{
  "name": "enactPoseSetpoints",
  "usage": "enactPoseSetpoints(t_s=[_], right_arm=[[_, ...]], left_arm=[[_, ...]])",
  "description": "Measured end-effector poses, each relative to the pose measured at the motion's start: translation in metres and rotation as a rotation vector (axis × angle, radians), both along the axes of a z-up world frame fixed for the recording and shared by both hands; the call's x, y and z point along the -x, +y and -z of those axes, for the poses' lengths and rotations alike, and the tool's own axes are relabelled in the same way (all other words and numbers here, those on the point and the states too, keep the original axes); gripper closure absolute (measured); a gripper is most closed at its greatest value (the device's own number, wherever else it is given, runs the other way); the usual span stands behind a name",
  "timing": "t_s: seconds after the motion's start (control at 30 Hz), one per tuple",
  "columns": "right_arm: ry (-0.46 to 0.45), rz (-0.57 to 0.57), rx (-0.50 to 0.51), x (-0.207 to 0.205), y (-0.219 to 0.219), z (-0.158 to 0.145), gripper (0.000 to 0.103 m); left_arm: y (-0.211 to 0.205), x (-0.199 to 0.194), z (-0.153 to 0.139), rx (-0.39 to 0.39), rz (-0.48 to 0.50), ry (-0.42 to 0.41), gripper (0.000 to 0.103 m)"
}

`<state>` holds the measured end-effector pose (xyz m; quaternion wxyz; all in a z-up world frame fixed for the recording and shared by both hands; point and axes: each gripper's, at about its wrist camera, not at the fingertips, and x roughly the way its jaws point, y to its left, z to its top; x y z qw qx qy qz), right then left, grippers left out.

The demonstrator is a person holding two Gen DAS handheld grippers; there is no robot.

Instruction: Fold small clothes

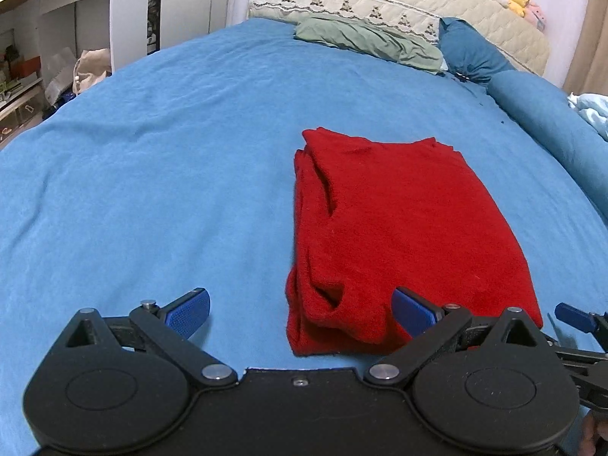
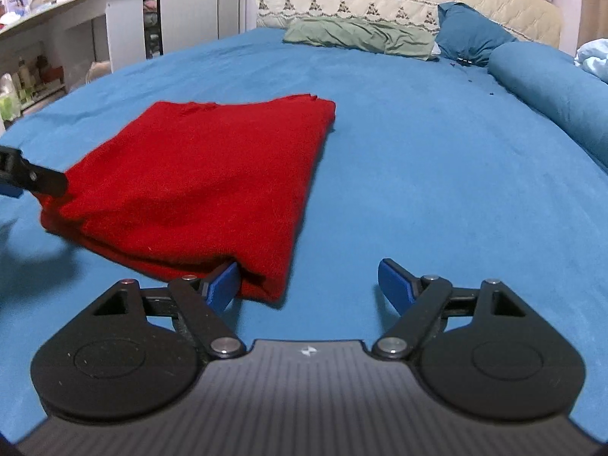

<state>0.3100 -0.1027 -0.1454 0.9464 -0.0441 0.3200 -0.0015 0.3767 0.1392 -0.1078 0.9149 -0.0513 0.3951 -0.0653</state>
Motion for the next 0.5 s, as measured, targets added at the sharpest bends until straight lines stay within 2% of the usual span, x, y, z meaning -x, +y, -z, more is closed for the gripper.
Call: enactPoseSetpoints(t_s=[0.13,0.2,0.27,0.33,0.4,0.5], right_arm=[[-0.011,0.058,0.031,0.003,-0.009,0.000,0.012],[-0.027,0.077,0.027,0.010,-0.016,-0.005,0.012],[-0.001,0.077,0.041,0.010,-0.019,-0.003,0.012],[0.040,0.083,0.067,0.008,-0.020,0.006,0.012],[0.048,0.085,0.041,0.008,-0.024,0.010,0.012],[0.058,0.056,0.018,0.011,-0.029,0.000,0.012]], left_arm=[[0.011,0.000,0.008,-0.041,-0.027,0.016,0.001],[0.020,-0.004,0.020,-0.072,-0.051,0.069,0.004],[0.027,-0.004,0.030,-0.045,-0.057,0.083,0.004],[0.022,-0.004,0.030,-0.080,-0.050,0.073,0.004],[0.015,-0.001,0.030,-0.117,-0.046,0.062,0.004],[0.013,0.002,0.019,-0.096,-0.044,0.076,0.005]])
